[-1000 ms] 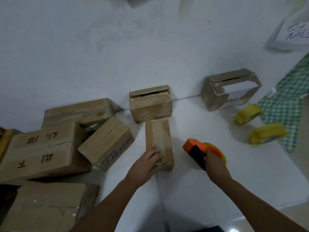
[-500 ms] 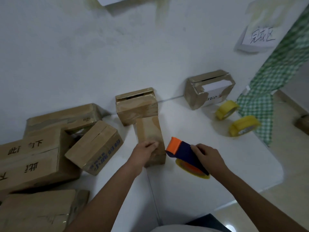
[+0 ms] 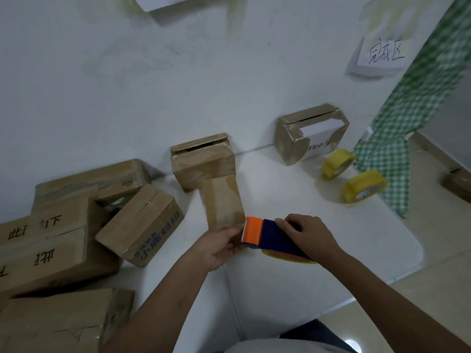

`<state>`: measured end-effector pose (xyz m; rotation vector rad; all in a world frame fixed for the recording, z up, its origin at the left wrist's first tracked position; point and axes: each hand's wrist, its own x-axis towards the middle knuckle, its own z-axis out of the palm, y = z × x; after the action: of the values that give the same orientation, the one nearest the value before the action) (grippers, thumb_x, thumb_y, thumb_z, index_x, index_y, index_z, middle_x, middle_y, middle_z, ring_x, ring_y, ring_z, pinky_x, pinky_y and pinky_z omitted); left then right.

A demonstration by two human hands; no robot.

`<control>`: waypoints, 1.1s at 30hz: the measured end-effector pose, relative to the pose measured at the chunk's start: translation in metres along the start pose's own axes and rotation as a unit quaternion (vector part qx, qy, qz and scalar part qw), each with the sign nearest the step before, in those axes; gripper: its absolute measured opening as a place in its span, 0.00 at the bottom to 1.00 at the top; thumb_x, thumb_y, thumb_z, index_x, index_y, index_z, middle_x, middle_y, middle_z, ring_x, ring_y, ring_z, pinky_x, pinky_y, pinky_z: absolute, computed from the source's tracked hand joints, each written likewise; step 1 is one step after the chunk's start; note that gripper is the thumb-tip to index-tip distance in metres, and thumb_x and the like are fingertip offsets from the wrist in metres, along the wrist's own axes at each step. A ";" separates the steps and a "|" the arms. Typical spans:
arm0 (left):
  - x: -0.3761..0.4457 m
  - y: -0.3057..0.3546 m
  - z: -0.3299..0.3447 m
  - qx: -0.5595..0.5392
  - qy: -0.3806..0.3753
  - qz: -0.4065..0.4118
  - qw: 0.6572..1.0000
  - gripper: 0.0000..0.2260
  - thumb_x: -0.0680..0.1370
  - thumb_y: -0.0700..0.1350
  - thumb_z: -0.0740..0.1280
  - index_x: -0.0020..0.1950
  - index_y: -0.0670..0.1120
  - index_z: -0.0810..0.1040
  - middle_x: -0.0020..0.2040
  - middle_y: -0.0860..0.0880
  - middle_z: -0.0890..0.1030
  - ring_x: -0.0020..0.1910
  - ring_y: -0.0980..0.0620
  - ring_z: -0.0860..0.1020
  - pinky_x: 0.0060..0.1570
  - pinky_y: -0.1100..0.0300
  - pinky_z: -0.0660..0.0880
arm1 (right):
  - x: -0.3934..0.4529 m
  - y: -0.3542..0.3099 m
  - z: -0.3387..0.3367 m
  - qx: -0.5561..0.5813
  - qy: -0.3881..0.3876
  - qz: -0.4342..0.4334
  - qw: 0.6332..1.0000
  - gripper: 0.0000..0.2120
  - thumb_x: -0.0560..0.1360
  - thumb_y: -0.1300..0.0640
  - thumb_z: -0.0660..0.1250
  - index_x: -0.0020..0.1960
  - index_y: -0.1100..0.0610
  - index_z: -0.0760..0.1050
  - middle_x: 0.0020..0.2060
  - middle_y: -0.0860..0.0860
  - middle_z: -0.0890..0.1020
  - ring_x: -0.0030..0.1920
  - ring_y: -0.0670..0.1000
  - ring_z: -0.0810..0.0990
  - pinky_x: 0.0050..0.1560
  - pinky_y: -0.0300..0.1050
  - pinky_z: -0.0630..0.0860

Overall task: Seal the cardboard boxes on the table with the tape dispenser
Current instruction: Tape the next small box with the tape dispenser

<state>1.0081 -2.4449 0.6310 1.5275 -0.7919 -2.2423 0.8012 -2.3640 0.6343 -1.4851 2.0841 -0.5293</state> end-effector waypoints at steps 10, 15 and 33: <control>-0.001 -0.011 0.003 0.115 0.065 0.090 0.987 0.08 0.82 0.41 0.64 0.53 0.43 0.82 0.50 0.43 0.85 0.49 0.50 0.83 0.49 0.59 0.80 | 0.002 -0.003 -0.002 -0.013 -0.003 -0.008 1.000 0.16 0.77 0.36 0.58 0.47 0.46 0.76 0.40 0.44 0.82 0.40 0.44 0.80 0.36 0.37 0.71; 0.006 -0.018 0.004 0.168 0.122 0.127 0.970 0.08 0.82 0.43 0.63 0.52 0.45 0.82 0.50 0.43 0.84 0.53 0.46 0.81 0.59 0.51 0.78 | 0.007 -0.007 -0.004 -0.073 -0.009 -0.024 0.997 0.18 0.76 0.32 0.56 0.44 0.45 0.74 0.35 0.42 0.79 0.36 0.42 0.77 0.33 0.35 0.68; 0.007 -0.025 -0.080 -0.016 0.260 0.132 0.956 0.03 0.79 0.41 0.69 0.48 0.42 0.81 0.44 0.46 0.81 0.44 0.52 0.80 0.49 0.59 0.76 | 0.052 0.031 -0.016 -0.158 -0.033 -0.007 0.987 0.26 0.74 0.29 0.54 0.37 0.49 0.76 0.32 0.46 0.78 0.36 0.47 0.77 0.36 0.43 0.71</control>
<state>1.0802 -2.4500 0.5885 1.7628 -0.7349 -1.5515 0.7541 -2.4030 0.6190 -1.6665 2.1806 -0.1544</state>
